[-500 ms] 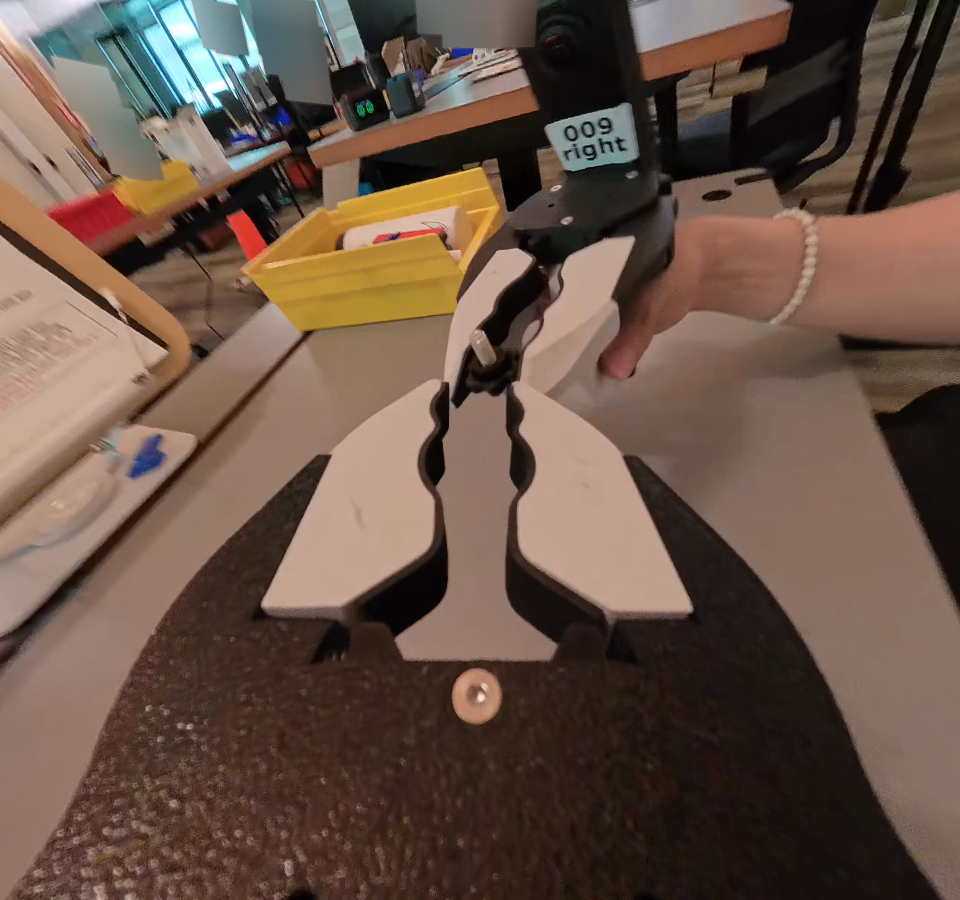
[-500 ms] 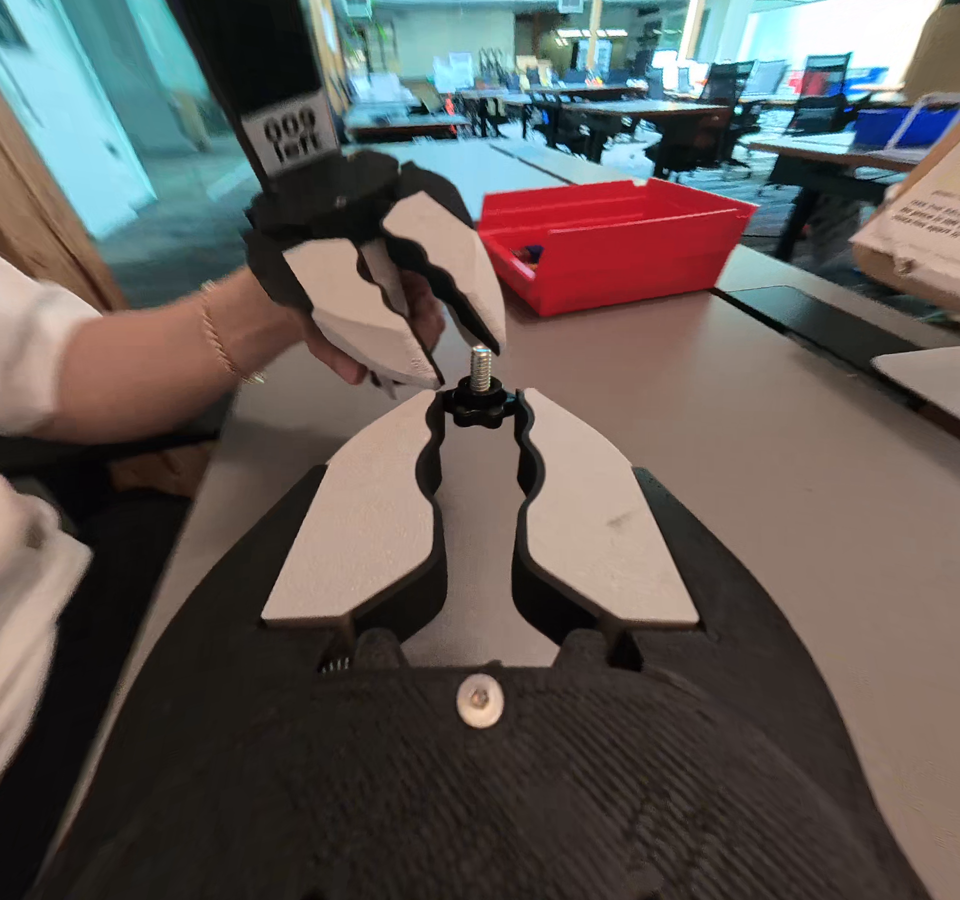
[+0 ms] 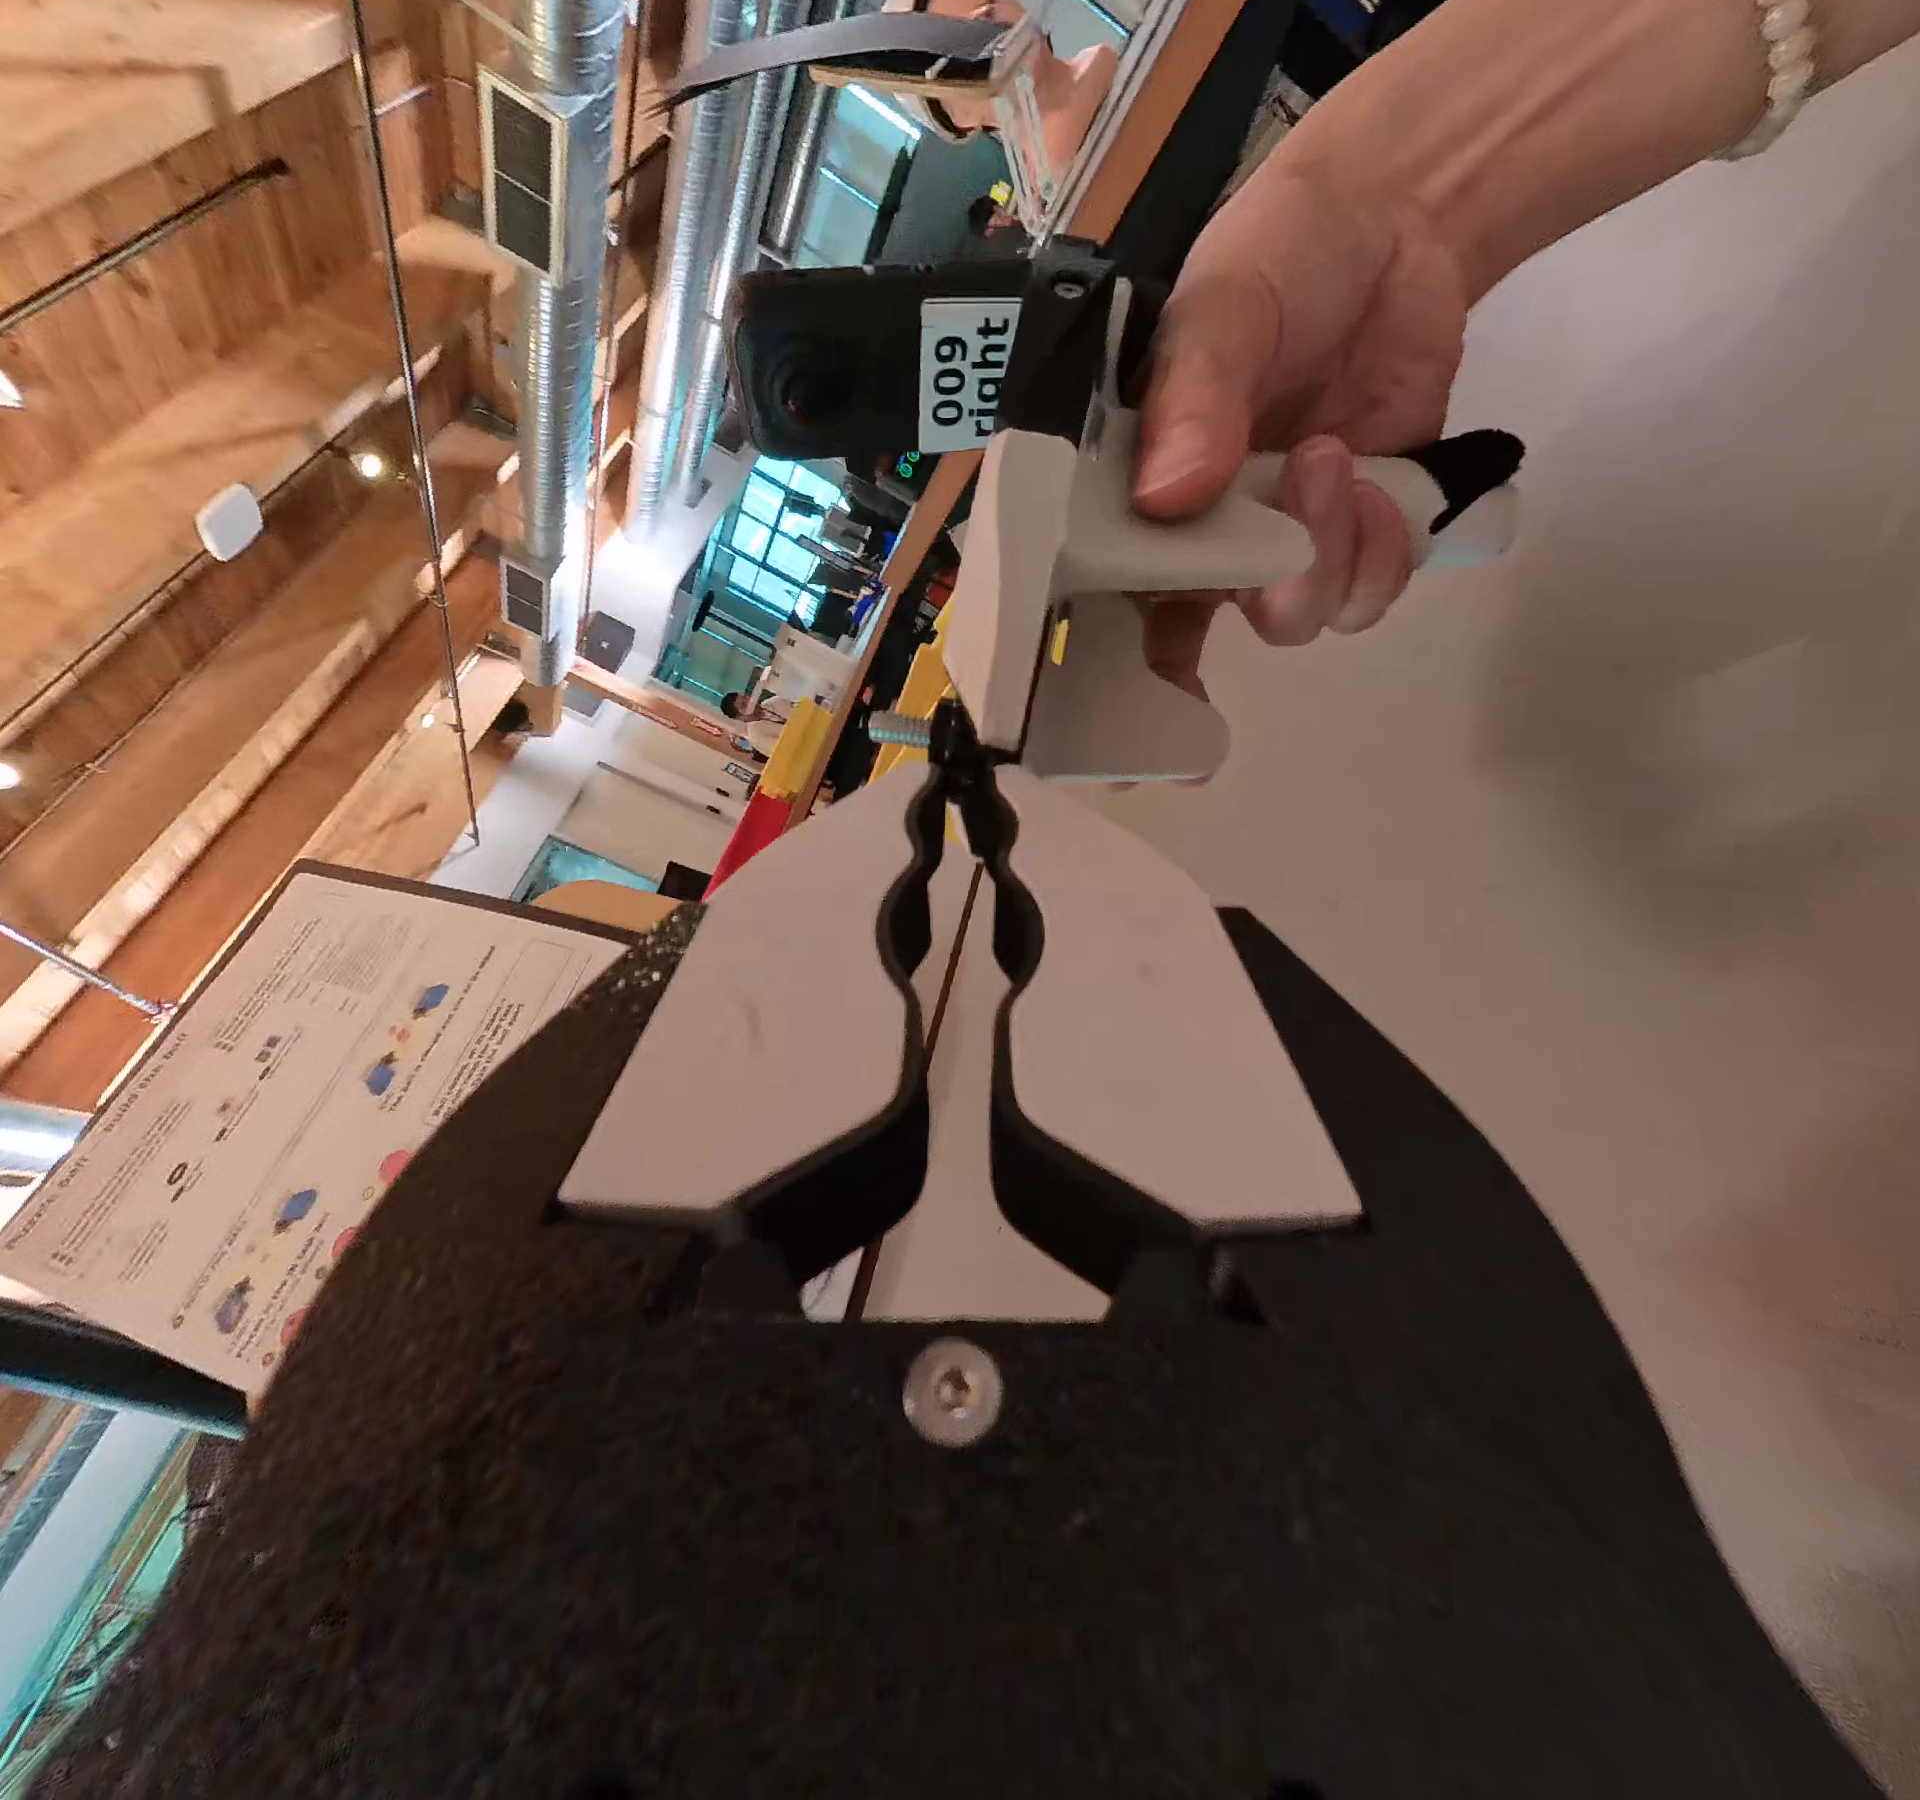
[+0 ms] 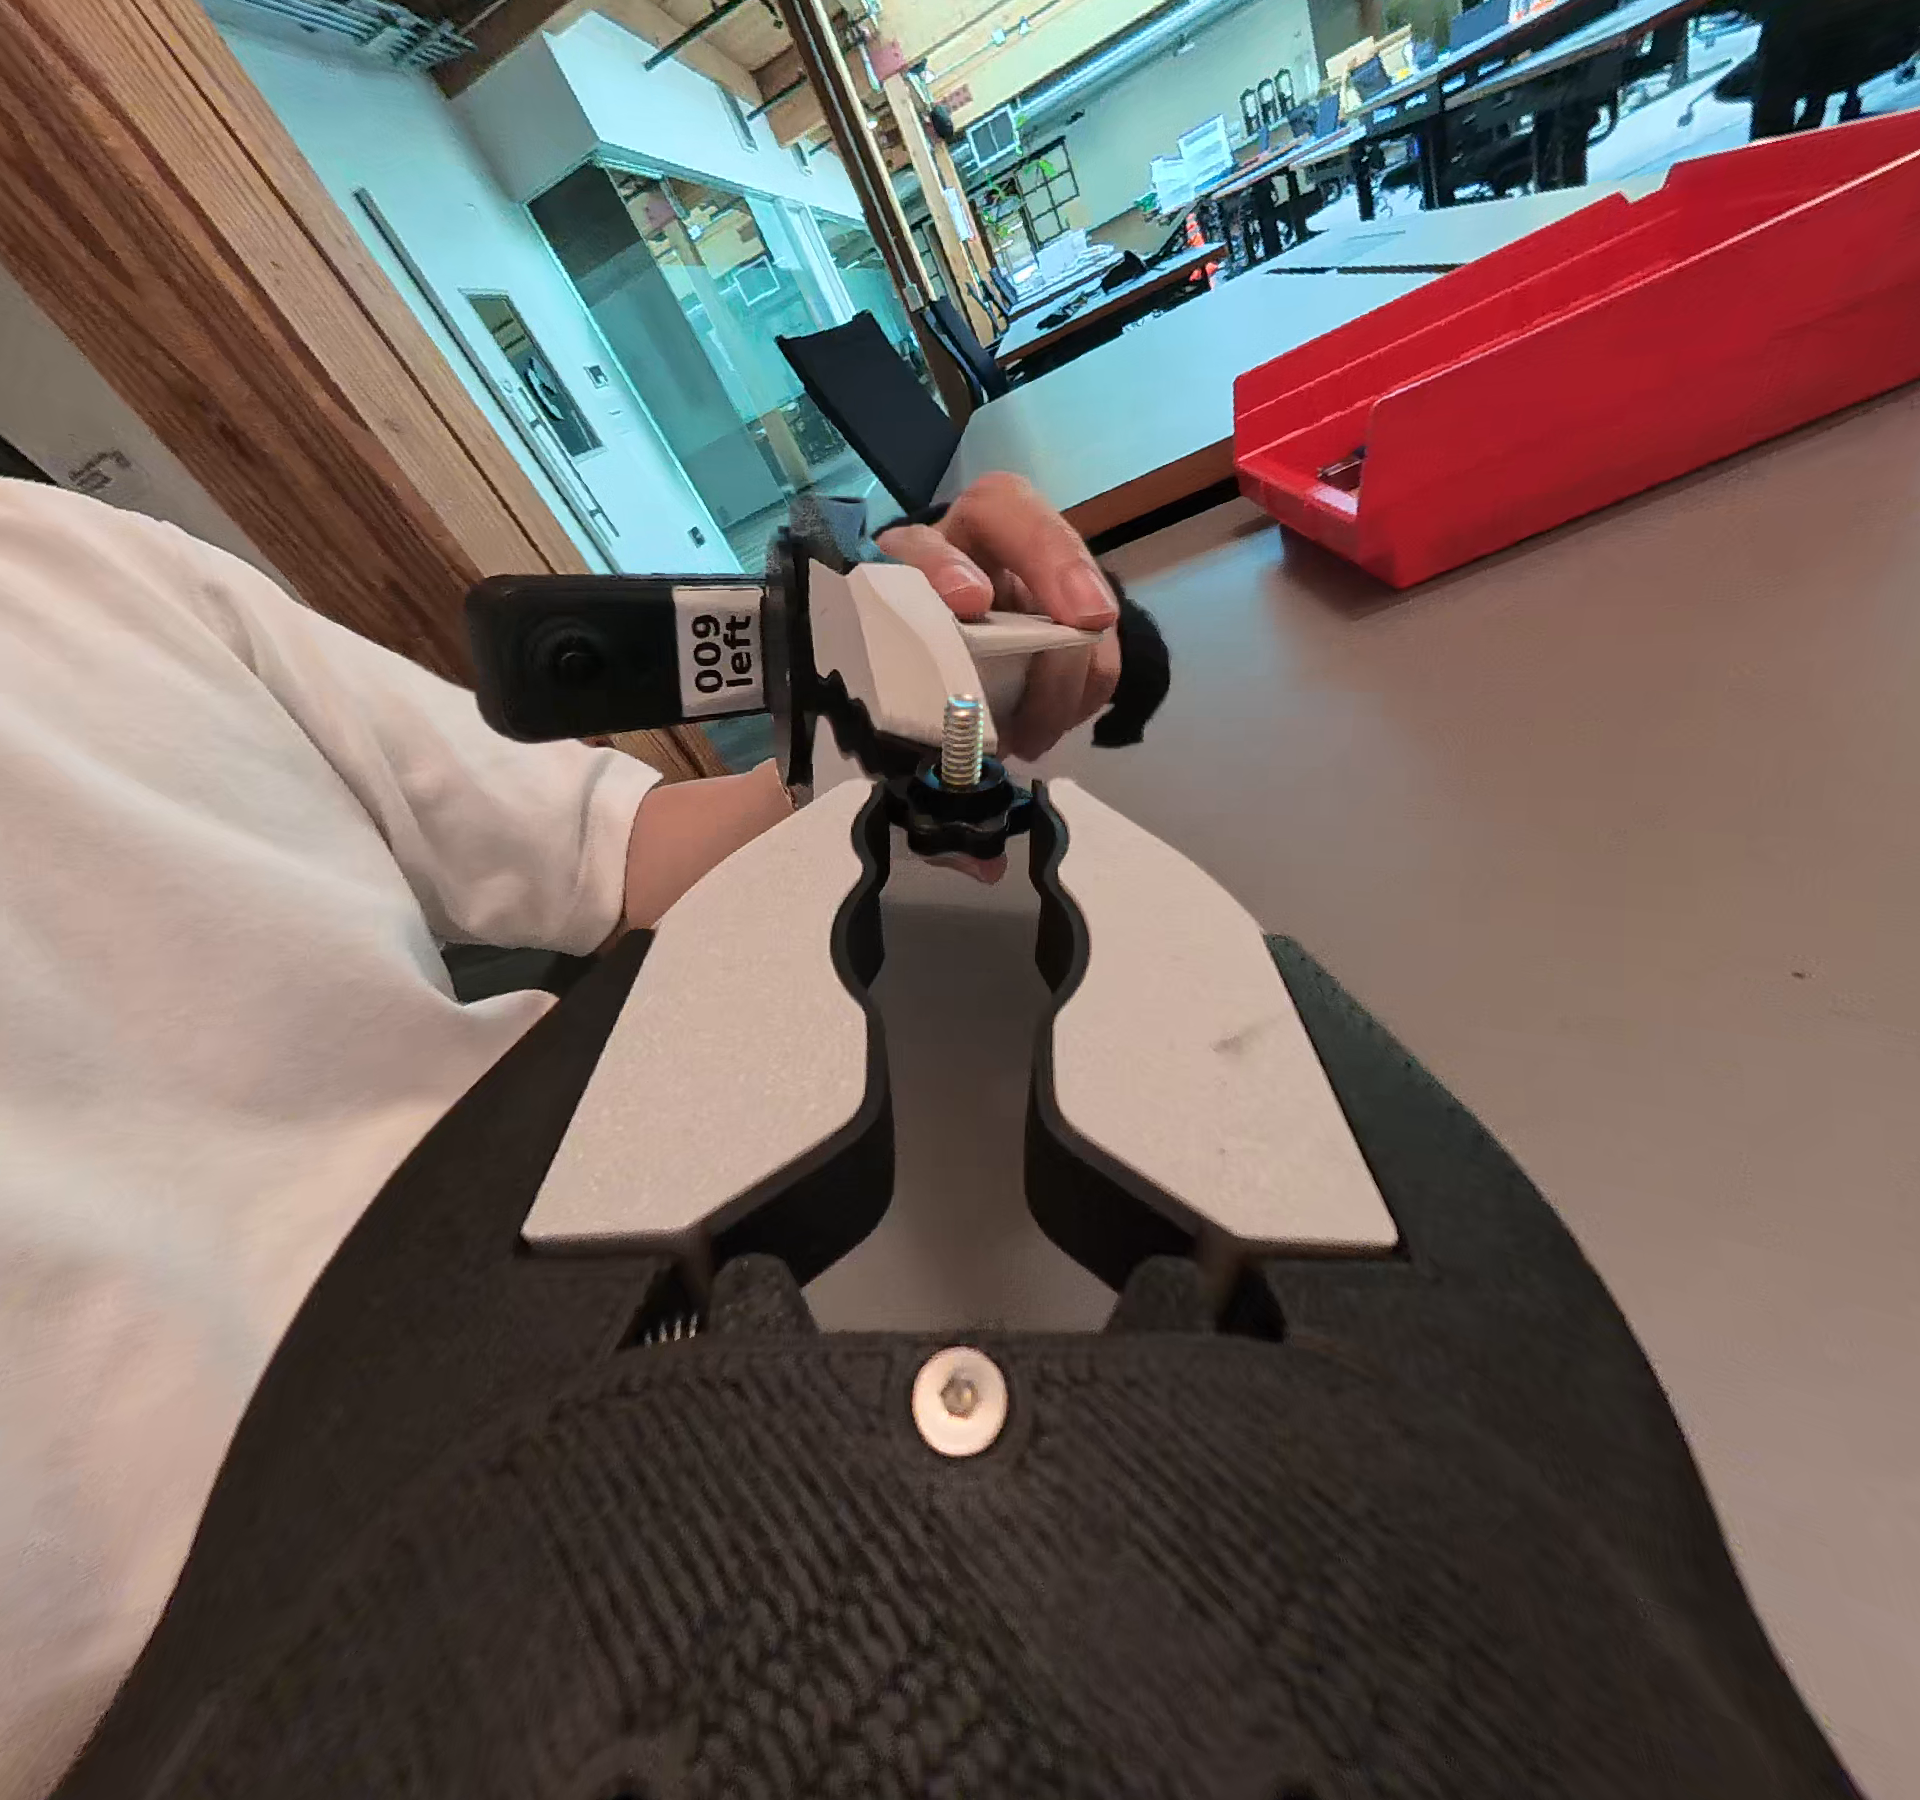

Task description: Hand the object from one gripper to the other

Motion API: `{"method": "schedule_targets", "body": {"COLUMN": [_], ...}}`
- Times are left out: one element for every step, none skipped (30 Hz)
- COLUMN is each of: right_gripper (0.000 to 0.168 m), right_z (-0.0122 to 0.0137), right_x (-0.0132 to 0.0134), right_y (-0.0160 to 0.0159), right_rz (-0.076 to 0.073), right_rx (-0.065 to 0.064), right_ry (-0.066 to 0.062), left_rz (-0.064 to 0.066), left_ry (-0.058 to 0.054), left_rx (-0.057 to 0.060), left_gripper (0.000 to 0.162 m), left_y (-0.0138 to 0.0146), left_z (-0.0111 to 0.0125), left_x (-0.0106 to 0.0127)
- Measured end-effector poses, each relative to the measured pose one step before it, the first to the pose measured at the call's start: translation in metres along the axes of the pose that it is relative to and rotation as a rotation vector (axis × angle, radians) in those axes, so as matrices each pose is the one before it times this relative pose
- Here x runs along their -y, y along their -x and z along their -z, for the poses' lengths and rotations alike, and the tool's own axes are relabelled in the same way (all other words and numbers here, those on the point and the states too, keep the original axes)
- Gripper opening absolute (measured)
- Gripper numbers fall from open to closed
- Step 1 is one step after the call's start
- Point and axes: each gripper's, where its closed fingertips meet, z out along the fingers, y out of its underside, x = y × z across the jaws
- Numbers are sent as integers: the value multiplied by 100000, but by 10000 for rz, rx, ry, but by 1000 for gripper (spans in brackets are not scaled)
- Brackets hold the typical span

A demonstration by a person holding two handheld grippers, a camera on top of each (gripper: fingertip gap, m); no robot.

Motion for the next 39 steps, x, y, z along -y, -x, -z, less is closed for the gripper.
{"method": "schedule_targets", "body": {"right_gripper": [25, 25, 25, 25, 25, 25, 25, 25, 25, 25, 26, 26, 27, 31, 35, 35, 35, 32, 28, 26, 25, 22, 17, 14, 13, 14, 16, 16, 12, 6, 5, 5, 4, 4, 4, 4, 4, 4, 4], "right_z": [36, -14, -12, 4, 17, 50, 51, 44, 37, 35, 48, 67, 130, 195, 273, 325, 326, 318, 259, 132, 76, 42, 5, -59, -102, -124, -114, -104, -104, -72, -35, -43, -40, -55, -17, 36, 128, 216, 246], "right_x": [-102, -79, 71, 163, 0, -182, -36, 148, 139, 88, 87, -5, 3, 135, 257, 347, 489, 642, 633, 406, 217, 81, -115, -256, -362, -330, -176, -47, -22, -14, -16, -48, -29, -35, -15, 190, 437, 555, 484], "right_y": [-255, -130, 47, 41, -44, -112, -97, 37, 8, -77, -70, -105, -167, -198, -254, -183, -18, -10, -49, 25, 6, -78, 71, 302, 266, 98, 73, 64, -65, -190, -127, -32, -65, -74, -60, -58, -124, -119, 11], "right_rz": [-58, -82, -120, -96, -42, 62, 109, 89, 132, 202, 233, 283, 390, 476, 453, 435, 398, 217, -55, -167, -77, 36, 115, 127, 61, 30, 67, 56, -12, -53, -27, -55, 28, 150, 191, 86, 21, 103, 143], "right_rx": [-150, -60, 75, 65, -7, -77, -97, -29, -63, -131, -143, -184, -243, -295, -341, -278, -145, -141, -103, 27, 22, -64, 25, 189, 146, 27, 9, -6, -64, -119, -49, 30, 1, -63, -64, -61, -87, -71, 21], "right_ry": [55, 33, -64, -125, 0, 136, 48, -64, -38, 3, 0, 44, 70, 5, -50, -65, -153, -278, -295, -166, -79, -33, 74, 163, 227, 218, 116, 16, 4, 3, -3, 33, 28, 21, 3, -116, -252, -331, -313], "left_rz": [-67, -59, -78, -64, -1, 61, 51, 27, 54, 22, -48, -77, -128, -179, -162, -129, -149, -179, -220, -271, -273, -224, -168, -99, -37, -17, 11, 32, 22, 15, 29, 39, 135, 296, 504, 773, 1023, 1230, 1390], "left_ry": [104, 70, -12, -20, 33, 65, 34, -25, -4, 26, 26, 51, 69, 70, 68, 69, 40, 45, 81, 64, 35, 31, 21, -6, -8, -15, -19, -18, -17, -21, 26, 18, 19, 0, -63, -152, -286, -264, -53], "left_rx": [-70, -25, 115, 160, 14, -116, -36, 90, 78, 38, 23, -18, 2, 78, 54, 40, 72, 35, -1, -2, -1, -45, -40, -26, -17, 5, -17, -6, 28, 0, -22, -13, -12, -67, -73, 9, -21, -210, -334], "left_gripper": [5, 6, 6, 6, 5, 5, 5, 5, 5, 4, 4, 5, 5, 5, 5, 5, 4, 4, 4, 4, 4, 4, 5, 5, 5, 4, 4, 4, 5, 4, 4, 4, 5, 5, 5, 5, 8, 15, 21], "left_y": [-30, -37, 65, 101, -24, -126, -35, 102, 99, 77, 34, -17, -8, 102, 97, 100, 119, 38, -43, -80, -129, -194, -184, -141, -105, -47, -39, 0, 42, 22, -22, -33, -26, -42, 10, 232, 355, 258, 197], "left_z": [13, -10, -15, -24, -24, -37, -43, -38, -39, -56, -23, -9, 15, 31, 61, 52, 64, 39, -1, -27, -53, -76, -98, -91, -70, -28, -22, 1, 16, 18, -1, 5, 9, -2, 37, 105, 153, 128, 59], "left_x": [-99, -71, 21, 34, -52, -110, -51, 45, 21, -33, -45, -63, -91, -105, -109, -111, -62, -48, -54, 24, 96, 129, 126, 143, 96, 64, 53, 29, 23, 23, -52, -63, -65, -41, 20, 98, 228, 153, -104]}}
